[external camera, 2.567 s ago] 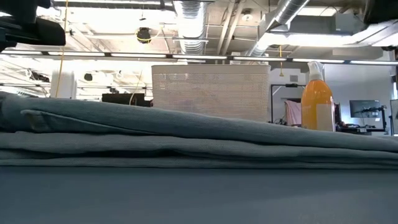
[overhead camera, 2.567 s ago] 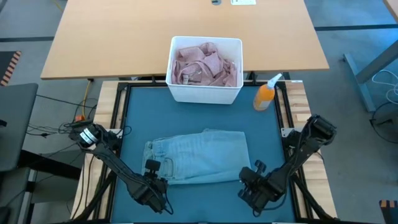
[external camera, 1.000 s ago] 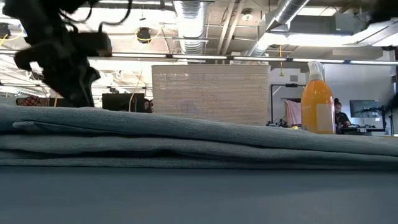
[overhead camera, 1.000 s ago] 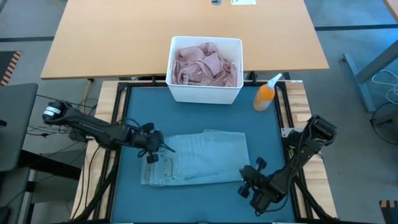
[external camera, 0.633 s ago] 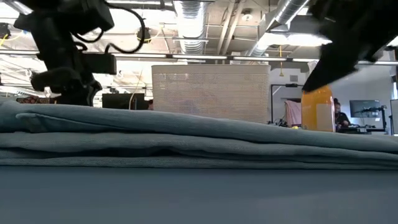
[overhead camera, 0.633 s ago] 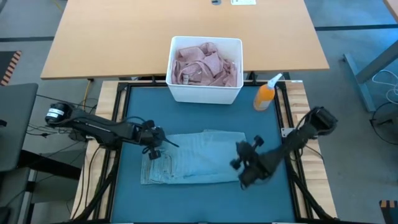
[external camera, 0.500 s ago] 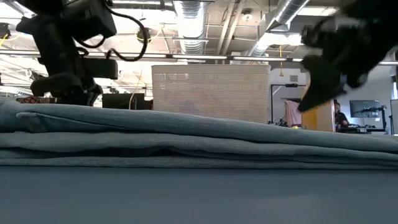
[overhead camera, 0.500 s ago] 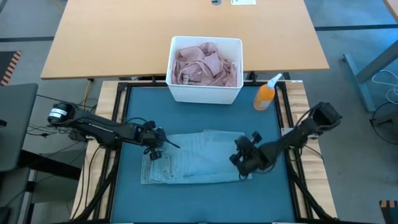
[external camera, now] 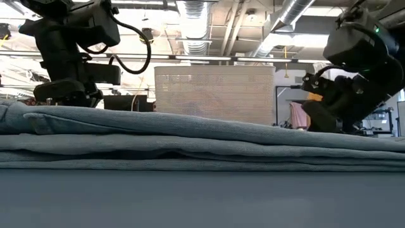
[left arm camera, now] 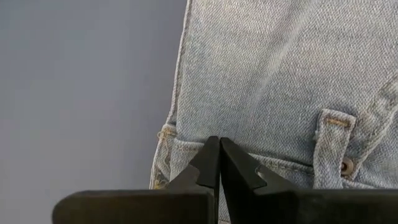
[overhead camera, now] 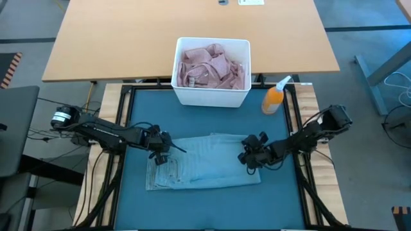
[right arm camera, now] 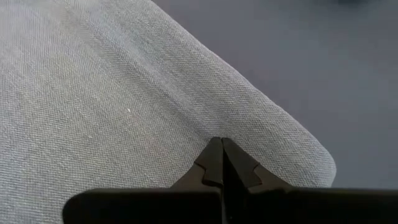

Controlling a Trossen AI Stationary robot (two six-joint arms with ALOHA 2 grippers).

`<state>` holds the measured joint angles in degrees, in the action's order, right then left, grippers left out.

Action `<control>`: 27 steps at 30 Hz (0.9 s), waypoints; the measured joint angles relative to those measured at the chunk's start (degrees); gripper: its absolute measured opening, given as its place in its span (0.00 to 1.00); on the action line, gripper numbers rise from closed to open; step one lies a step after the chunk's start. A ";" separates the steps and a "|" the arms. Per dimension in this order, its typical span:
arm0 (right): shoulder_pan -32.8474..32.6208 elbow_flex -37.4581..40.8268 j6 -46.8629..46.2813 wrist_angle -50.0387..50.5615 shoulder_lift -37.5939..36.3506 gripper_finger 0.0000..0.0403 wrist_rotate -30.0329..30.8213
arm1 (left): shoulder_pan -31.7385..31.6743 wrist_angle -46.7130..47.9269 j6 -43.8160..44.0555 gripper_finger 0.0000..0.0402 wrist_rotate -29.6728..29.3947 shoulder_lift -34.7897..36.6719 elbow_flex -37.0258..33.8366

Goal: Fold Laundry from Bin
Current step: Fold the blue pants

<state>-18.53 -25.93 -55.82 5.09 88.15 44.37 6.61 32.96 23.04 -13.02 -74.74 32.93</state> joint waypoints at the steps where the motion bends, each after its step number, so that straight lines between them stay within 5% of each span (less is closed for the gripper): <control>1: 0.26 0.00 0.41 0.04 0.04 0.04 -0.04 | 0.00 0.13 0.15 0.00 0.10 0.00 -0.02; 7: 0.84 -2.11 7.60 3.35 -3.49 0.04 -1.43 | 0.08 0.72 -0.48 0.00 -0.97 0.34 1.14; 16: -0.88 -6.77 9.81 9.44 -9.75 0.04 2.96 | 0.35 5.63 -4.52 0.00 -12.10 7.10 7.07; 22: 2.45 -6.03 7.86 8.58 -4.74 0.04 2.00 | 1.43 -7.27 -6.59 0.00 -2.66 8.12 0.71; 27: 4.60 -6.07 5.35 7.48 -0.08 0.04 -0.68 | 0.89 -9.51 -3.39 0.00 -3.26 7.49 -4.58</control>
<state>-13.93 -32.01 -50.47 12.57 88.07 43.70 7.50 23.45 19.66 -16.28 -67.25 28.35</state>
